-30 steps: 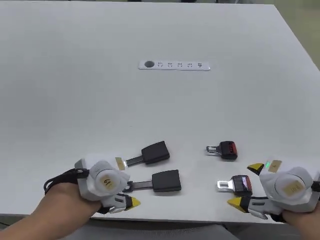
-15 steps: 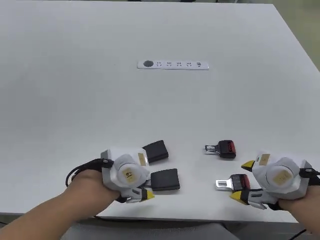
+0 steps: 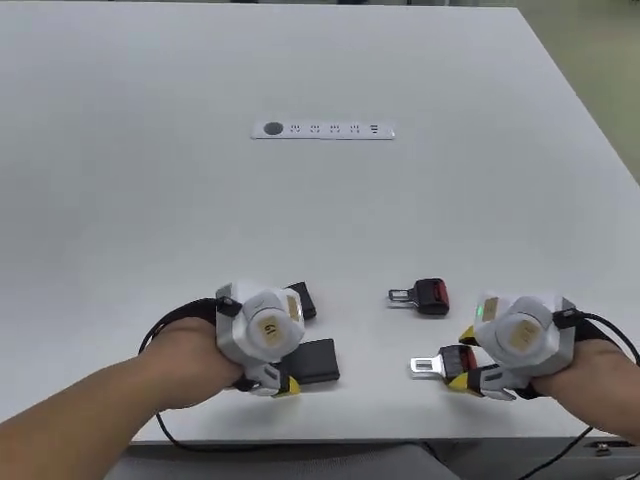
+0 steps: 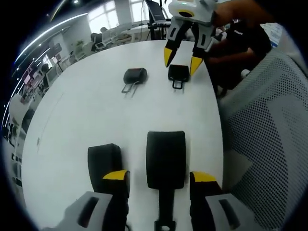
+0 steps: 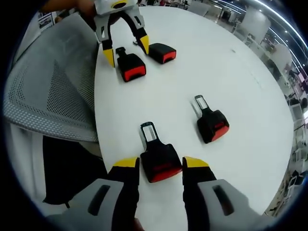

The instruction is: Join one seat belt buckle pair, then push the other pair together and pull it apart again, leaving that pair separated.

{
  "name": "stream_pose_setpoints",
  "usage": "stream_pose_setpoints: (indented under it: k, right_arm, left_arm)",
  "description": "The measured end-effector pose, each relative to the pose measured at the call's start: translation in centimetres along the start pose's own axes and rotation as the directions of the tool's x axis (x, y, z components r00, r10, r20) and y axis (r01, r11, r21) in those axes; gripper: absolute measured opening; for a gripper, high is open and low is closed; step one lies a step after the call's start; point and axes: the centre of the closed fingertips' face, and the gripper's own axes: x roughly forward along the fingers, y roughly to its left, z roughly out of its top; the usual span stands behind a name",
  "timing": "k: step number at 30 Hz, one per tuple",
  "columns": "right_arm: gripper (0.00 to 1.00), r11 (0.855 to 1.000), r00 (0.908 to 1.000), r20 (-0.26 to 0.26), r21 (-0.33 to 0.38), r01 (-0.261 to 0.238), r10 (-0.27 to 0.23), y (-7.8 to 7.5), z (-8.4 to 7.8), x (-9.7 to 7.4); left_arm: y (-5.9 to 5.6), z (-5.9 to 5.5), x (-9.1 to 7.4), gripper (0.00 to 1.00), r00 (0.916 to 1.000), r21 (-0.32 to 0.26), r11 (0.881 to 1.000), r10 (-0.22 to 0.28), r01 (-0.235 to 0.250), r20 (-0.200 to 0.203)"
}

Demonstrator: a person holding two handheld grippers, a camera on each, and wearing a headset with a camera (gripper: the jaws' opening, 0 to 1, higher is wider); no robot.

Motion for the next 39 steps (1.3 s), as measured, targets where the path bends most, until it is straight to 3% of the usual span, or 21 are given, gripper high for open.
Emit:
stream_pose_setpoints:
  k: [3,6,12,20,26,30,39]
  right_arm:
    - [0.33,0.999,0.9996,-0.011,-0.021,-0.025,0.025,0.2,-0.1,0.3]
    - [0.32,0.998,0.9990,-0.028,-0.055,-0.036,0.035,0.2,-0.3,0.7]
    - [0.33,0.988,0.9960,-0.059,-0.132,-0.074,0.067,0.1,-0.7,1.4]
    - [0.33,0.982,0.9933,-0.084,-0.167,-0.093,0.080,0.1,-0.8,1.6]
    - [0.33,0.981,0.9922,-0.078,-0.159,-0.109,0.097,0.4,-1.0,1.8]
    - [0.33,0.979,0.9908,-0.086,-0.167,-0.118,0.104,0.4,-1.0,1.9]
    - [0.33,0.975,0.9925,-0.058,-0.191,-0.117,0.108,0.9,0.7,2.6]
  left_arm:
    - [0.0,0.1,0.4,0.46,0.9998,0.022,1.000,-0.019,0.019,-0.006]
    - [-0.5,-0.1,0.7,0.39,0.9978,0.074,0.996,-0.054,0.056,-0.038]
    - [-0.9,-0.2,0.7,0.34,0.9952,0.124,0.989,-0.071,0.079,-0.067]
    - [-0.9,-0.3,0.8,0.34,0.9927,0.100,0.989,-0.098,0.105,-0.070]
    - [-1.2,-0.2,0.9,0.33,0.9906,0.150,0.982,-0.107,0.119,-0.086]
    - [-1.2,-0.2,0.9,0.33,0.9889,0.143,0.983,-0.103,0.117,-0.108]
    - [-1.3,-0.2,0.9,0.33,0.9876,0.145,0.982,-0.104,0.121,-0.118]
